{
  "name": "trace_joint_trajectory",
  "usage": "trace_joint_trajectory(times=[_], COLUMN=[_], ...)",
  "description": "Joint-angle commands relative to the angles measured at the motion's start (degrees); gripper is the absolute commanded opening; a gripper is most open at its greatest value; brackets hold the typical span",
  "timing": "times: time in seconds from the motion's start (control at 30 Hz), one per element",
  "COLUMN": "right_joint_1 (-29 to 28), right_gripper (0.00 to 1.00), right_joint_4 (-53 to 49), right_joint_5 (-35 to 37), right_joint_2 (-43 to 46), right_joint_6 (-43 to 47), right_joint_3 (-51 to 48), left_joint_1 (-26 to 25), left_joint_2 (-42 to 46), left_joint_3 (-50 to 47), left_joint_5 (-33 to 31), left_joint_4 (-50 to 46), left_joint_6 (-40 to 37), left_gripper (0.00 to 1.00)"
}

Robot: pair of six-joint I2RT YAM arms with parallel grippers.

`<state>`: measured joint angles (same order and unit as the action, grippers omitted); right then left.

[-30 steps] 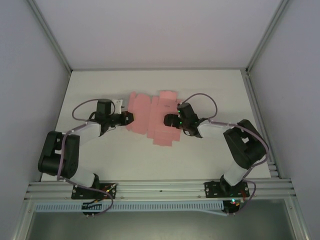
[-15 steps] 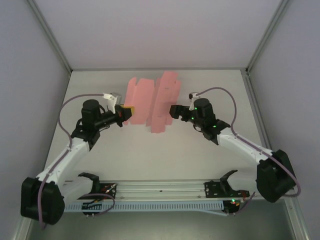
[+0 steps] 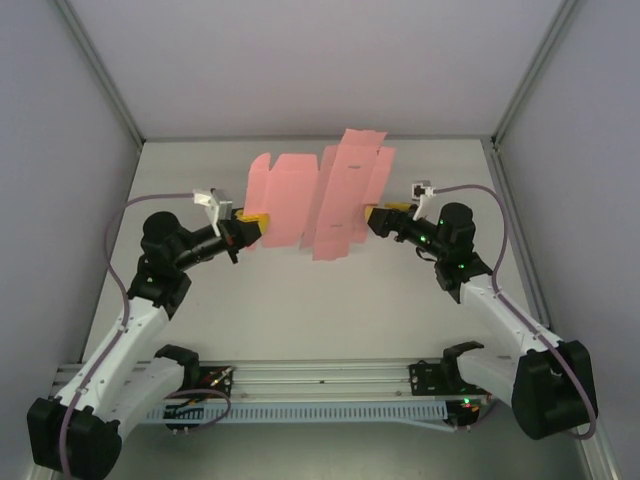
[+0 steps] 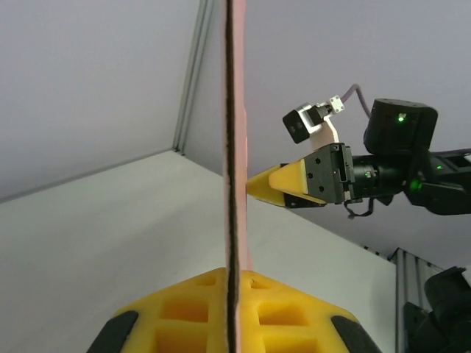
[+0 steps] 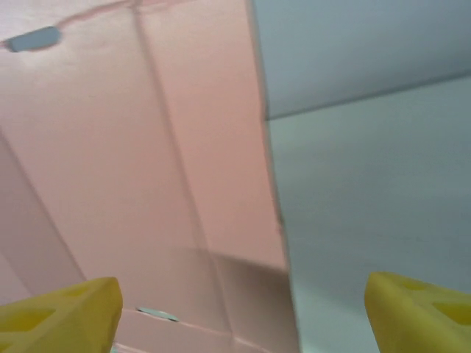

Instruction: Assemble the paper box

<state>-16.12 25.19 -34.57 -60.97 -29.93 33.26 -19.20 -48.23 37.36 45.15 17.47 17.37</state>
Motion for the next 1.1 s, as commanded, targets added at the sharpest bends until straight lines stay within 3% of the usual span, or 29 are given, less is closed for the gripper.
trace_joint_trajectory(times=[0.0,0.2,0.23,0.33,0.5,0.63,0.77,0.87,0.97,1.07], right_joint_1=[0.2,0.4,0.5,0.9,1.2,1.2,1.2,1.2,1.1,0.6], right_gripper=[0.81,0.75,0.72,0.50,0.46,0.33,0.09,0.01,0.00,0.00], right_joint_4=[8.7,12.4,12.4,12.7,12.6,10.6,9.8,6.0,1.7,-3.0], right_joint_5=[-7.4,-8.3,-8.0,-8.2,-9.3,-9.3,-9.2,-7.9,-6.4,-5.9], right_joint_2=[-1.0,-1.7,-1.7,-2.0,-1.2,0.0,0.8,0.9,0.7,0.2], right_joint_6=[-1.9,-3.1,-2.8,-2.8,-2.5,-1.5,-0.9,0.6,3.3,6.6], right_joint_3=[0.0,-0.2,-0.4,-0.5,-1.3,-1.6,-1.6,-0.6,0.2,0.8], left_joint_1=[-0.5,-0.5,-0.5,-0.6,-0.6,-0.6,-0.6,-0.6,-0.6,-0.6], left_joint_2=[0.9,2.4,2.6,2.9,2.8,2.3,2.0,1.7,1.0,-0.2], left_joint_3=[1.0,0.9,0.8,1.0,1.7,1.7,1.7,2.0,2.0,1.8], left_joint_5=[4.3,4.4,4.4,2.6,-2.3,-3.5,-3.9,-6.3,-8.1,-11.7], left_joint_4=[6.4,6.6,6.6,5.5,2.1,2.0,1.6,0.2,-1.5,-5.2], left_joint_6=[4.1,4.5,4.5,4.4,3.5,3.7,3.4,3.2,2.7,2.4], left_gripper=[0.00,0.00,0.00,0.00,0.00,0.00,0.00,0.00,0.00,0.46])
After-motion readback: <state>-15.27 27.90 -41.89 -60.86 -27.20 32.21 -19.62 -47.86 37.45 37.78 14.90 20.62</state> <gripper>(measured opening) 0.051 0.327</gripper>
